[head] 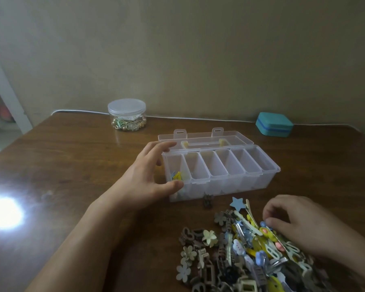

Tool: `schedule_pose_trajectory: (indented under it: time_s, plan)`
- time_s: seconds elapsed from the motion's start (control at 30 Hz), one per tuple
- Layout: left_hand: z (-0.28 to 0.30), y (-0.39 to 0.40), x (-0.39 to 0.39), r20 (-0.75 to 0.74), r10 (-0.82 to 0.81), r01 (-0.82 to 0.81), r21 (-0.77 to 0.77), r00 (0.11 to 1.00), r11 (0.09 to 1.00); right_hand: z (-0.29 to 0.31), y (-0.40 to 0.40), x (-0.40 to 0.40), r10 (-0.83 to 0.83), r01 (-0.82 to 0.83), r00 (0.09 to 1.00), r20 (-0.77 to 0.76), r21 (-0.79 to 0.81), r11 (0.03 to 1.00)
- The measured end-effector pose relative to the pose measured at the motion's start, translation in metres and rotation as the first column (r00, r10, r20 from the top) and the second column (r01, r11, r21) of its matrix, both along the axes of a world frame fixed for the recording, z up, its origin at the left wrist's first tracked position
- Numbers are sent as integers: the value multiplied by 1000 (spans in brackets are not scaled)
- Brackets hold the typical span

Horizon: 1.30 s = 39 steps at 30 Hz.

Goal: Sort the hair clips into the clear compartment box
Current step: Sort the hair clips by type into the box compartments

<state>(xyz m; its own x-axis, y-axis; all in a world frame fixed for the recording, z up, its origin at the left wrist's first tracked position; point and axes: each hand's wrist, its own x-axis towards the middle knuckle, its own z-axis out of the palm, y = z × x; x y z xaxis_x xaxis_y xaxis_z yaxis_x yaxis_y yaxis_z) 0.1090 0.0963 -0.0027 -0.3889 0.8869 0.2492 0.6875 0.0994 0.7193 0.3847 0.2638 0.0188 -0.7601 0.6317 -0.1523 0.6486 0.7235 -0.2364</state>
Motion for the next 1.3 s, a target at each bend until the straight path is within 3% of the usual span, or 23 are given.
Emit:
schedule_pose_trajectory:
  time_s: [0.23, 0.5, 0.57, 0.63, 0.7, 0.77, 0.87, 0.97, 1.17, 1.3]
  plan:
    - [1, 0, 1, 4, -1, 1, -12, 1000, 1000, 11, 3, 9, 84, -81, 994, 63, -39, 996]
    - [1, 0, 1, 11, -6, 6, -20, 1000, 1000, 9, -2, 2, -25, 24, 999, 32, 41, 999]
    - [1, -1, 0, 3, -6, 6, -16, 1000, 1000, 14, -4, -3, -69, 69, 993, -98, 3, 998]
    - [1, -1, 0, -7, -9, 9, -13, 1000, 1000, 29, -9, -15, -86, 64, 941, -326, -79, 995]
    - [2, -2, 0, -10, -18, 18, -11, 1000, 1000, 47, -16, -37, -51, -20, 865, -499, -136, 990]
    - [2, -3, -1, -16, -27, 27, -10, 1000, 1000, 60, -27, -69, -8, -139, 821, -570, -215, 967]
    - [1, -4, -2, -16, -31, 31, -8, 999, 999, 58, -38, -115, 0, -194, 829, -560, -288, 938]
    - [0, -4, -3, -19, -31, 31, -11, 999, 999, 50, -41, -142, 31, -179, 870, -492, -258, 949]
    - [2, -3, -2, -45, -28, 28, -6, 999, 1000, 60, -27, -100, 75, -93, 870, -486, -12, 996]
    - [3, -4, 0, -39, -30, 30, -3, 999, 1000, 47, -22, -50, 10, -10, 971, -239, 3, 1000]
